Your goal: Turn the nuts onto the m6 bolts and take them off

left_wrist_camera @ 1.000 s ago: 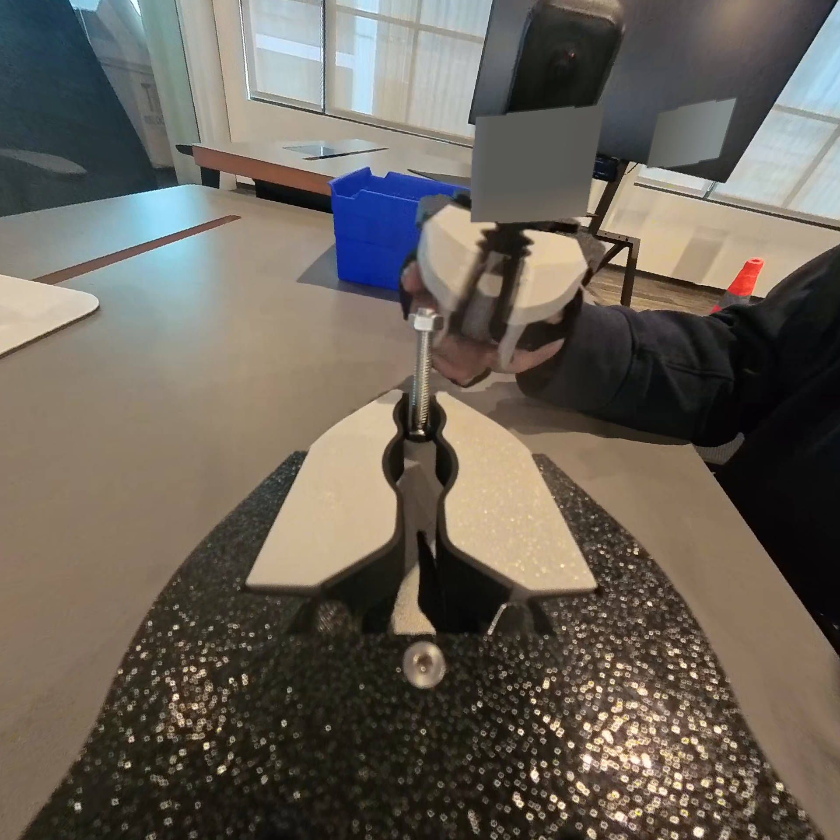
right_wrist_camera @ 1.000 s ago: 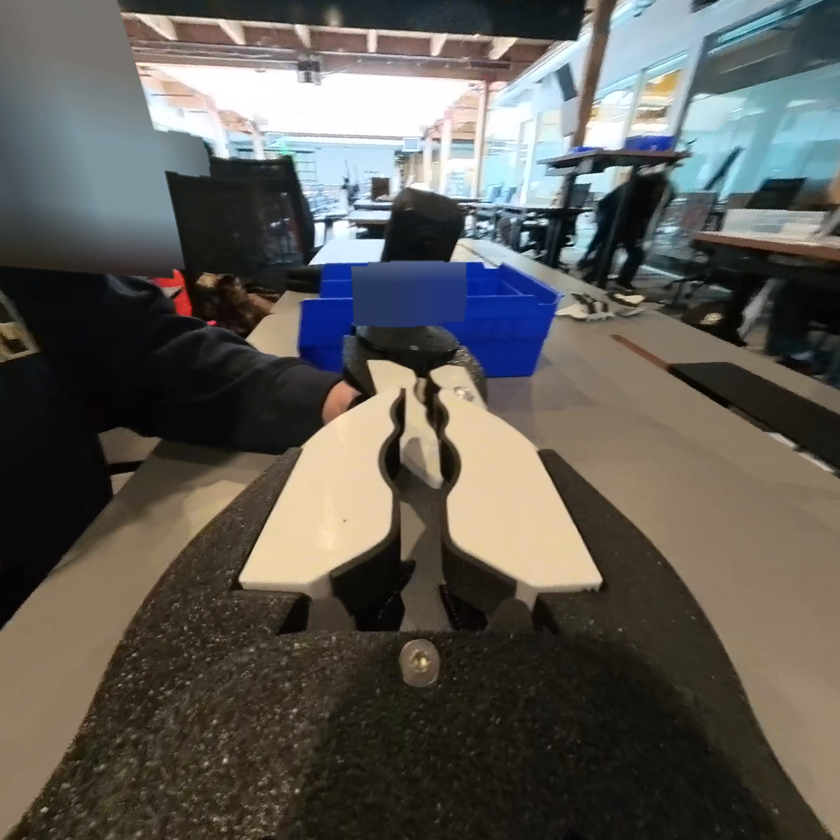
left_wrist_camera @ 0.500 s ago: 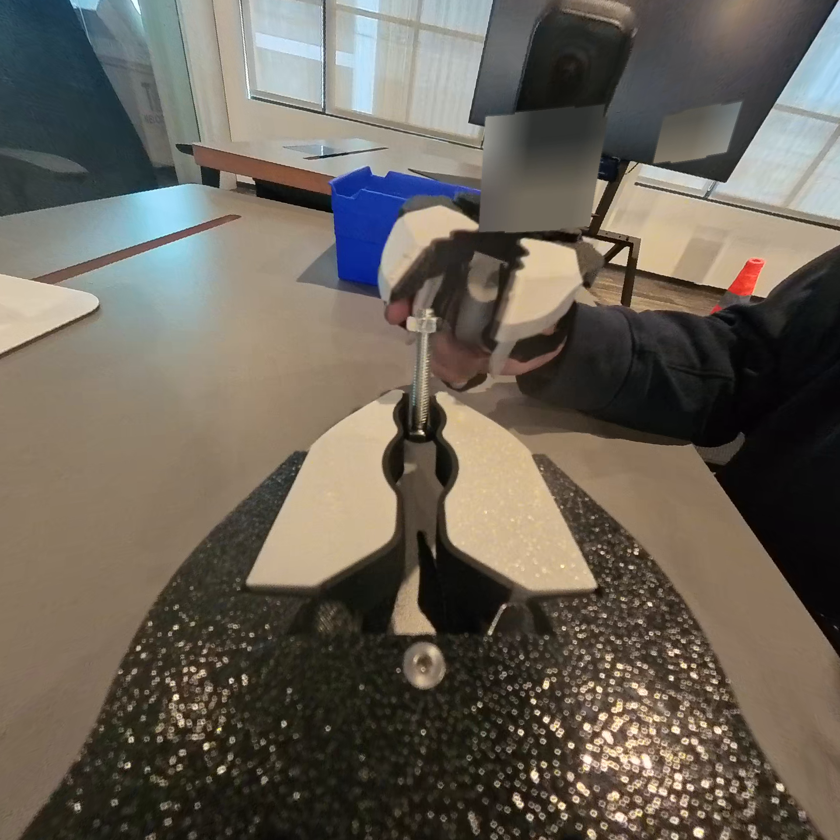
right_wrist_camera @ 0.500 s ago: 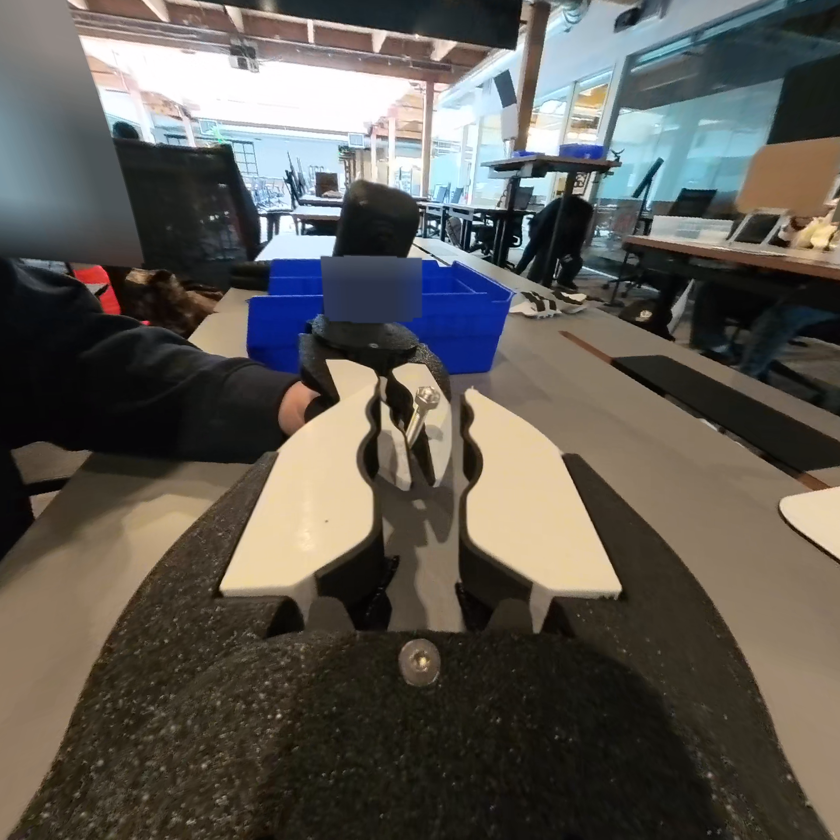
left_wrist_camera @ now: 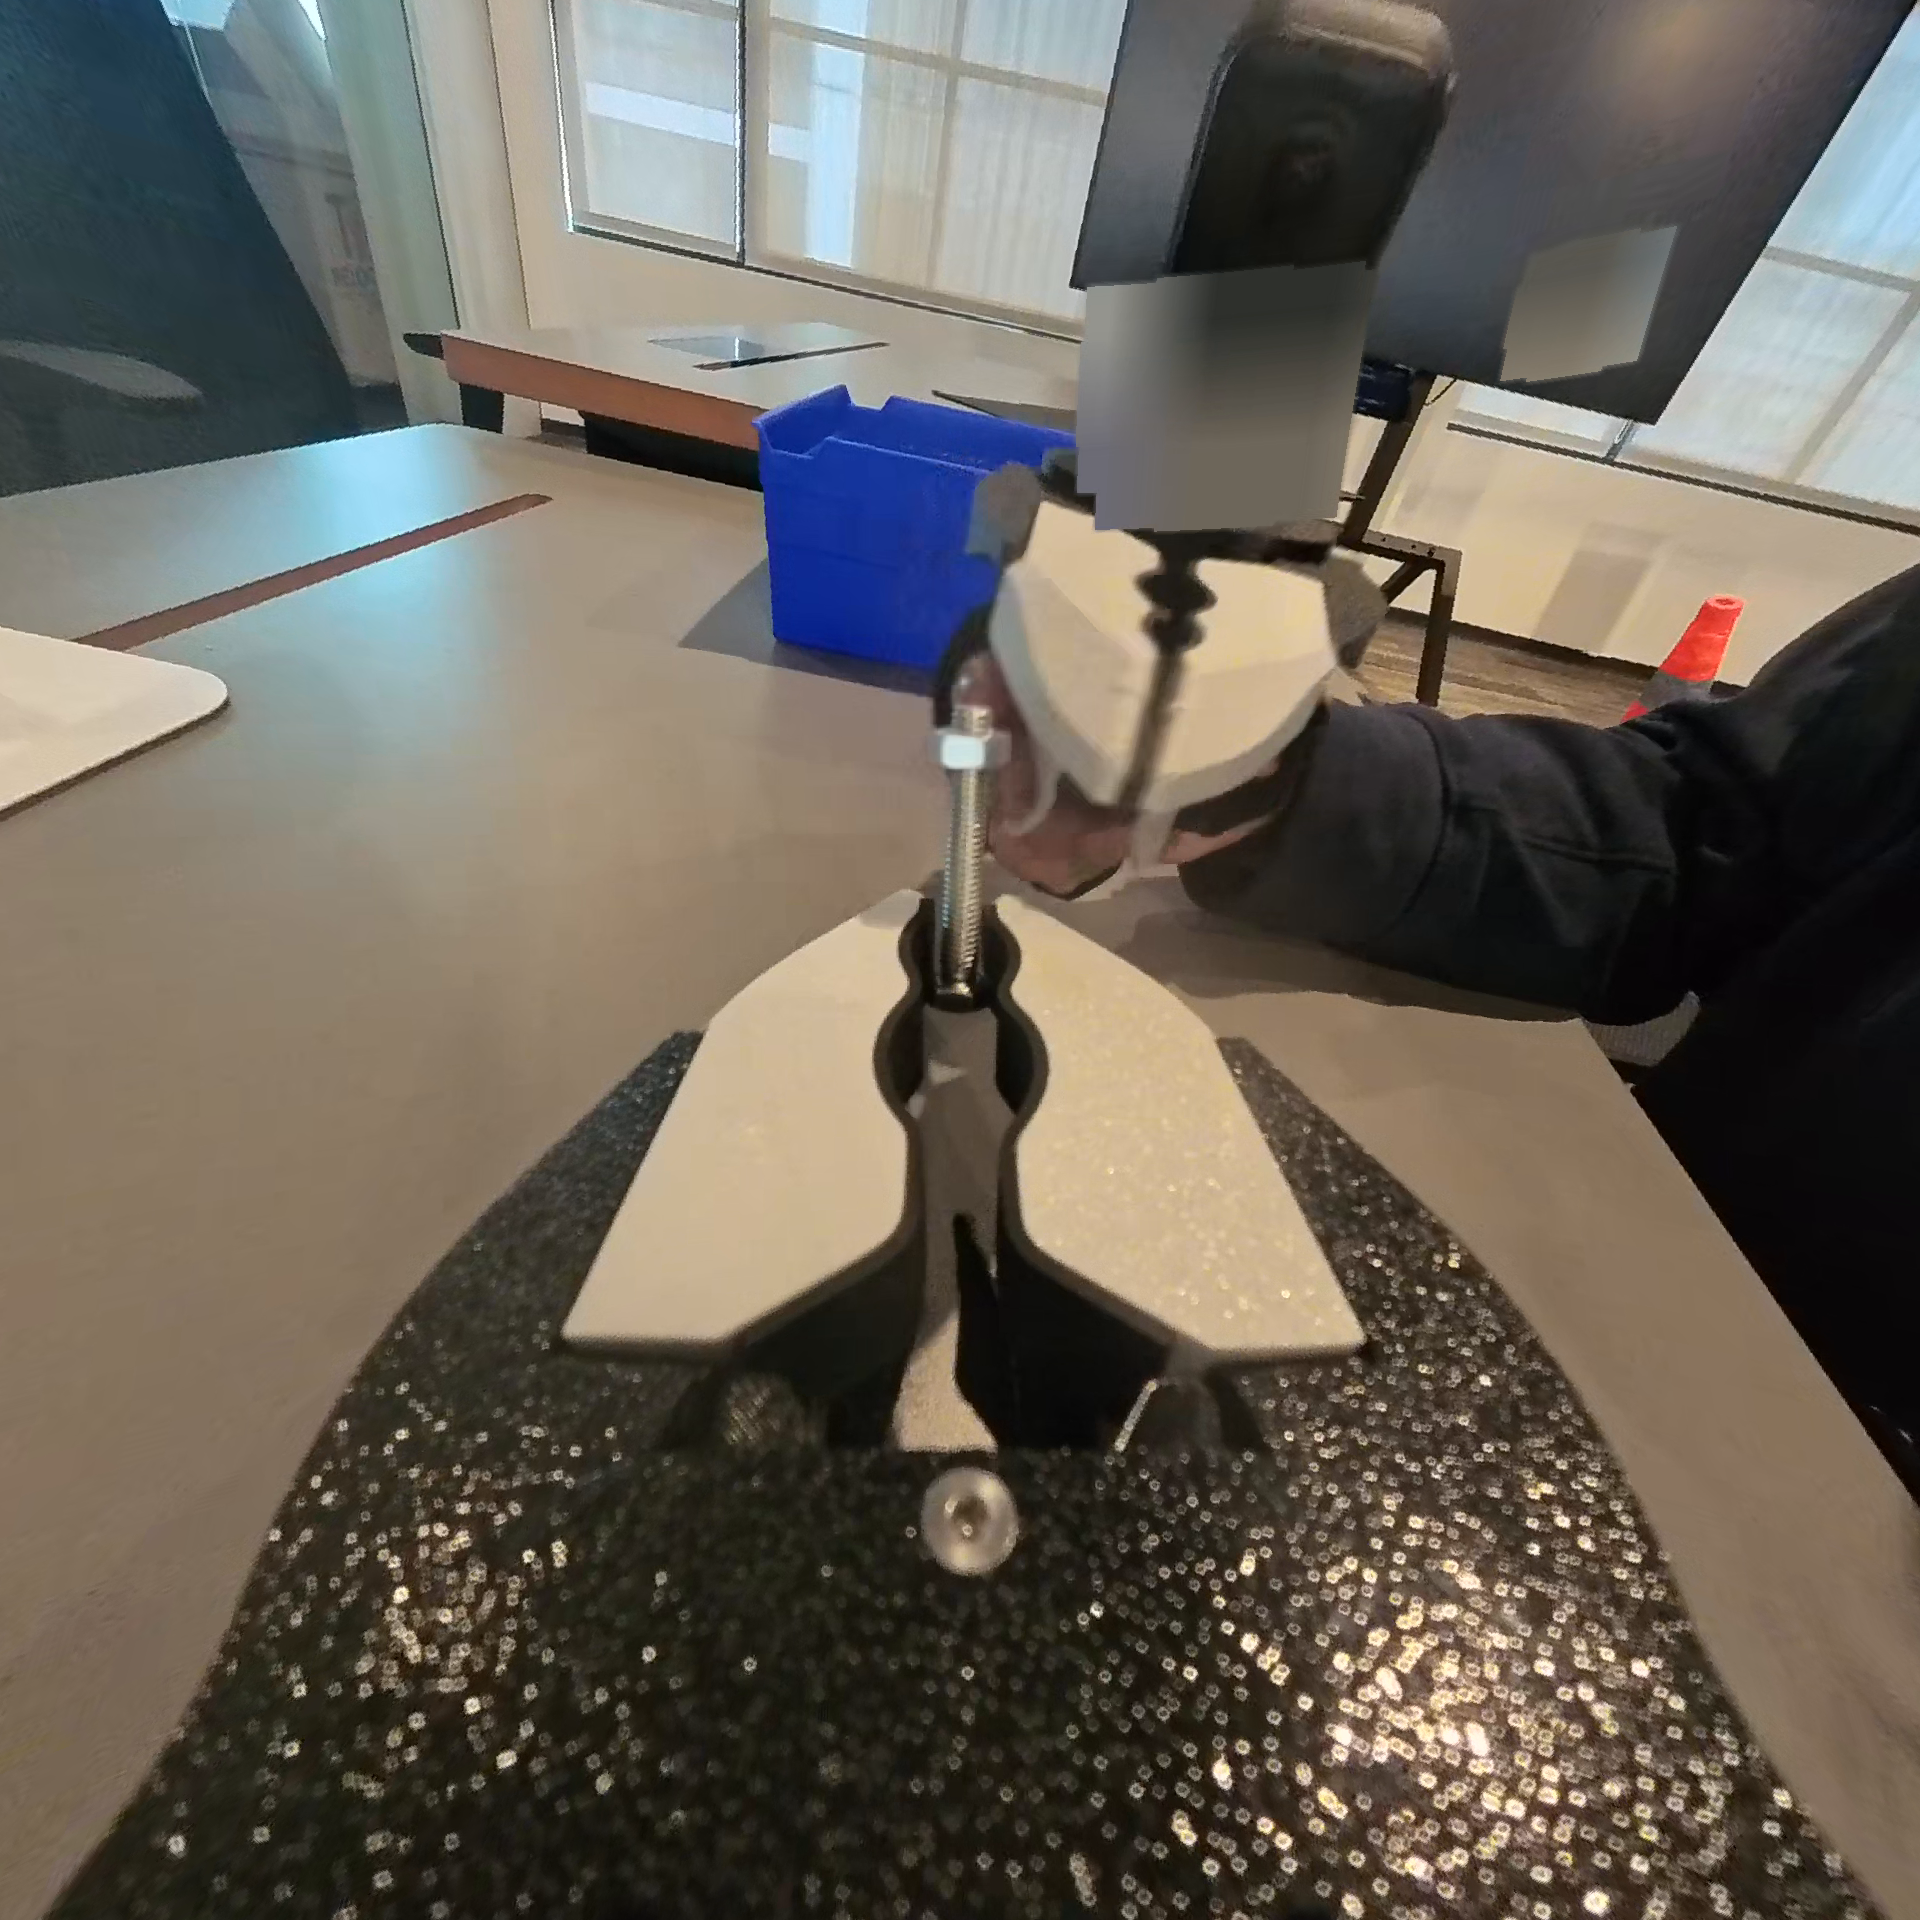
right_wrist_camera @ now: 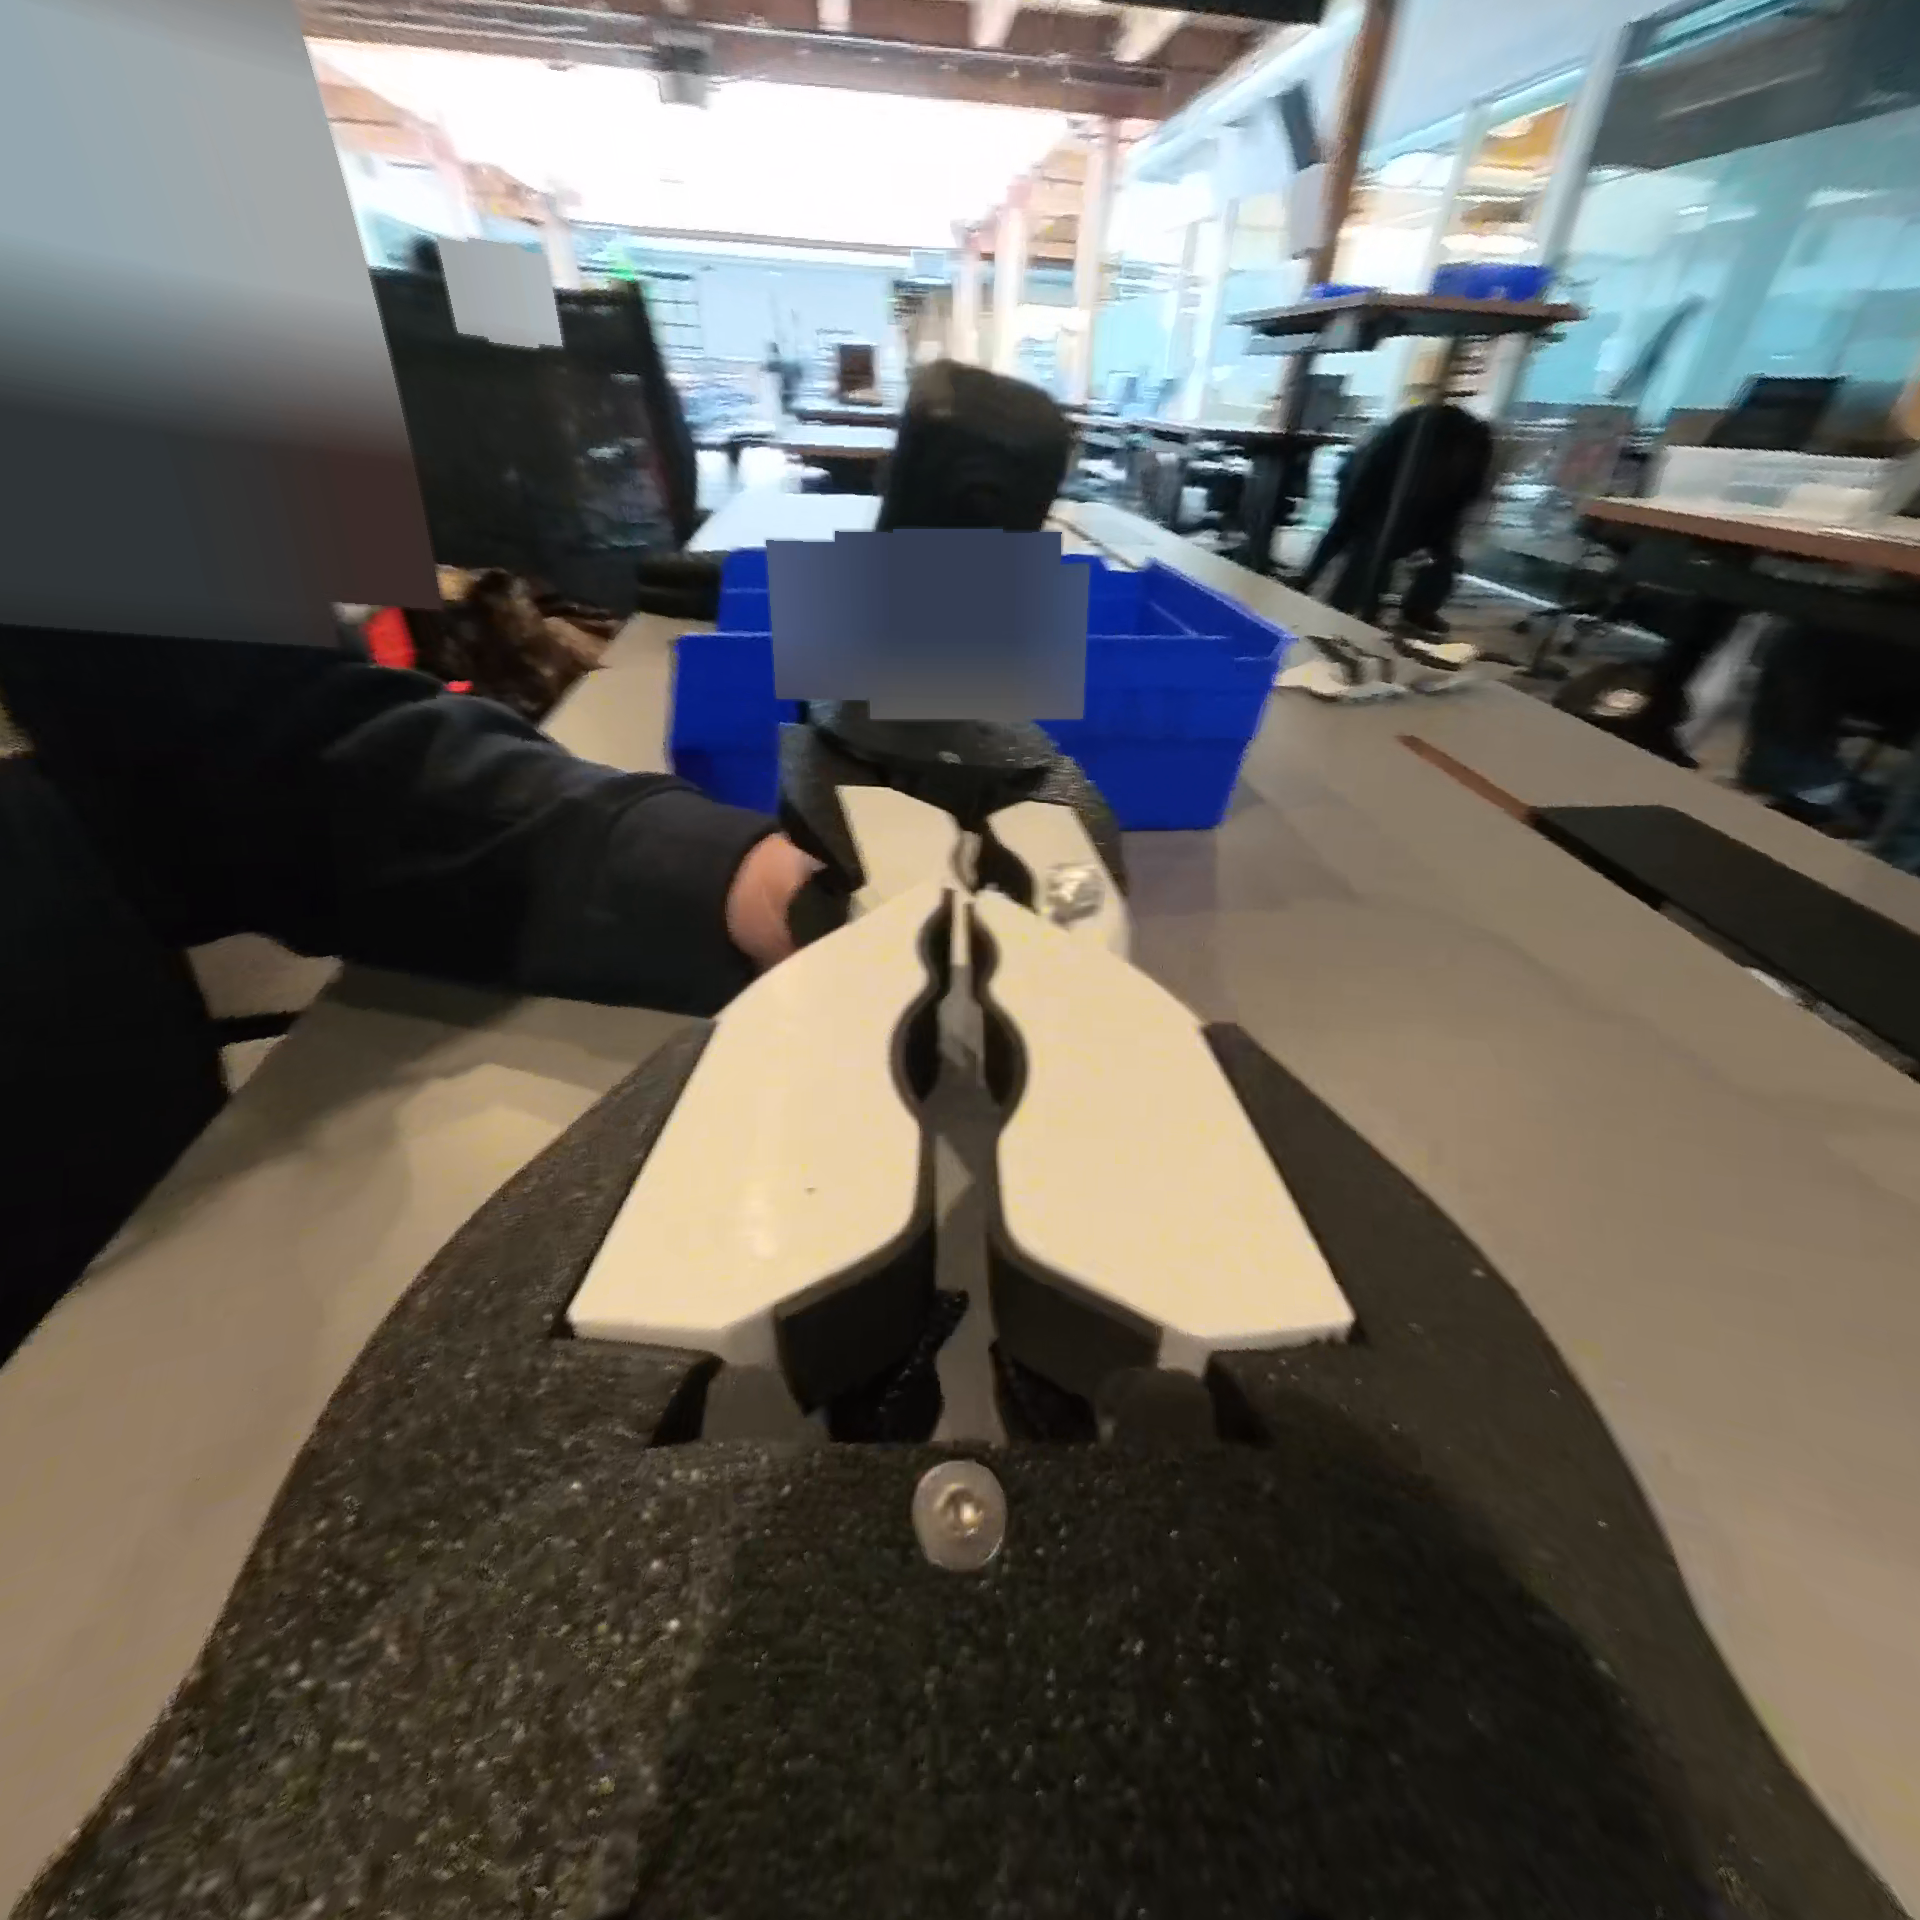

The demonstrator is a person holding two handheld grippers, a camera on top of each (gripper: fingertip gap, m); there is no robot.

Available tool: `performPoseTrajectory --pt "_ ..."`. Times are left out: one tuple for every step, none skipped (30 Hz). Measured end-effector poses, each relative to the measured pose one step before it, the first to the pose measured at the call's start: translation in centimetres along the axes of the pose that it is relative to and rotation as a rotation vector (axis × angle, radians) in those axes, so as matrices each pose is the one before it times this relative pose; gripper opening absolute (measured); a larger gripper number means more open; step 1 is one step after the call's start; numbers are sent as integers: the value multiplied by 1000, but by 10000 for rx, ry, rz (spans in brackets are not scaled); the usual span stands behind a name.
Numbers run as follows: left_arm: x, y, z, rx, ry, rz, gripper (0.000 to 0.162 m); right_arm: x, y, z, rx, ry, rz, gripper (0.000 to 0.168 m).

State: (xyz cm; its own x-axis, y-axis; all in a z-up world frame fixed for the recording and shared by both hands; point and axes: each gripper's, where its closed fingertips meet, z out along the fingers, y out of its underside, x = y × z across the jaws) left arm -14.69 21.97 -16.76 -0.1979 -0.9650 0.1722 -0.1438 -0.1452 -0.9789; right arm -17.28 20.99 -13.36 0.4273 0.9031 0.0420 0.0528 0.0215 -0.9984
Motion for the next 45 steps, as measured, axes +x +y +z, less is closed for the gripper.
performPoseTrajectory --pt "2 1 6 -3 8 -5 8 -402 -271 -119 123 -353 180 1" --pt "5 10 4 -9 3 -4 8 278 -267 -135 145 111 188 1" --pt "0 10 12 -10 2 -1 8 474 -120 -137 88 289 46 5" --pt "2 5 6 -5 3 0 8 560 -36 -99 65 393 -72 12" --pt "-3 0 0 0 -3 -1 8 505 0 -35 43 378 -106 16" --pt "7 0 -6 2 -4 0 8 304 34 54 -5 249 -74 20" --pt "-9 -2 -2 0 -1 -2 8 88 74 127 -50 107 -37 23" --pt "-5 1 8 -2 -3 -1 8 -133 117 142 -76 -45 -37 25" --pt "1 4 1 -2 -5 2 8 -428 139 69 -111 -248 -64 22" --pt "-1 -5 -6 5 -1 3 8 -834 26 -49 -62 -550 -98 8" --pt "10 -5 -6 5 5 -1 8 -820 -125 -82 25 -566 -24 0" --pt "11 3 -1 -2 7 -2 8 -85 -211 -60 91 -88 103 0" --pt "-1 6 5 -6 2 1 8 286 -145 -94 84 183 12 2" --pt "5 8 8 -6 0 4 8 584 -72 -108 85 417 -68 9" --pt "7 6 9 -4 1 4 8 575 2 -58 56 420 -94 15" --pt "9 3 2 -1 1 3 8 423 87 25 -13 303 -31 20" --pt "-7 0 -3 -1 1 -2 8 299 156 127 -70 207 44 26" --pt "2 0 9 -1 0 -5 8 192 139 183 -66 155 52 34" --pt "-2 -4 -7 4 -3 0 8 -197 172 127 -105 -94 1 34" --pt "18 -4 -4 6 8 7 8 -965 93 -42 -92 -645 -45 18" --pt "-1 -13 1 3 -1 1 8 -1065 -113 -127 9 -763 -8 1" --pt "-14 -5 -9 4 -8 -7 8 -466 -227 -76 93 -363 143 0" --pt "-4 8 -1 1 3 -5 8 182 -179 -92 90 74 94 1" --pt "5 4 7 -4 4 -1 8 444 -113 -123 103 303 -50 5" --pt "-1 4 -2 -3 0 2 8 645 -71 -111 111 485 -113 13" --pt "0 1 8 -2 2 1 8 516 -22 -49 67 378 -86 17" --pt "4 -10 -1 0 0 -2 8 350 74 57 -23 244 1 20" --pt "1 -4 -7 4 -2 -3 8 216 124 130 -67 147 55 26" --pt "-15 -9 2 6 -5 -2 8 112 169 159 -73 95 41 31" --pt "-14 -8 -8 6 -6 -2 8 -112 196 144 -98 -46 -6 32" --pt "-7 -3 -7 4 -7 1 8 -360 197 62 -123 -229 -16 28" --pt "-8 -1 -5 3 -12 6 8 -667 55 -60 -75 -472 -8 15" --pt "4 -1 1 1 2 -1 8 -835 -141 -145 26 -621 -11 1" --pt "-13 -12 0 7 2 -6 8 -199 -269 -139 120 -170 116 0" --pt "-9 -12 -5 9 -4 -5 8 222 -239 -160 118 122 18 1" --pt "-3 -4 -10 3 1 -5 8 388 -131 -145 99 277 -76 5" --pt "5 2 8 -3 5 -1 8 591 -75 -88 84 438 -97 11" --pt "1 6 6 -5 4 4 8 552 33 14 19 408 -60 17" --pt "7 6 8 -5 2 4 8 233 139 97 -66 177 -18 23" --pt "3 2 8 -2 3 -1 8 13 118 164 -57 29 19 27" --pt "-9 4 -7 5 -1 -3 8 -137 112 164 -40 -61 8 29" --pt "-13 -28 -12 15 -8 -1 8 -291 68 124 -24 -157 -36 29" --pt "0 -16 -12 14 2 -4 8 -414 36 16 -24 -251 -39 24" --pt "-6 -2 -8 8 5 -10 8 -748 -88 -136 3 -530 -39 7" --pt "-8 -12 -8 8 2 -9 8 -526 -228 -132 83 -391 63 0"
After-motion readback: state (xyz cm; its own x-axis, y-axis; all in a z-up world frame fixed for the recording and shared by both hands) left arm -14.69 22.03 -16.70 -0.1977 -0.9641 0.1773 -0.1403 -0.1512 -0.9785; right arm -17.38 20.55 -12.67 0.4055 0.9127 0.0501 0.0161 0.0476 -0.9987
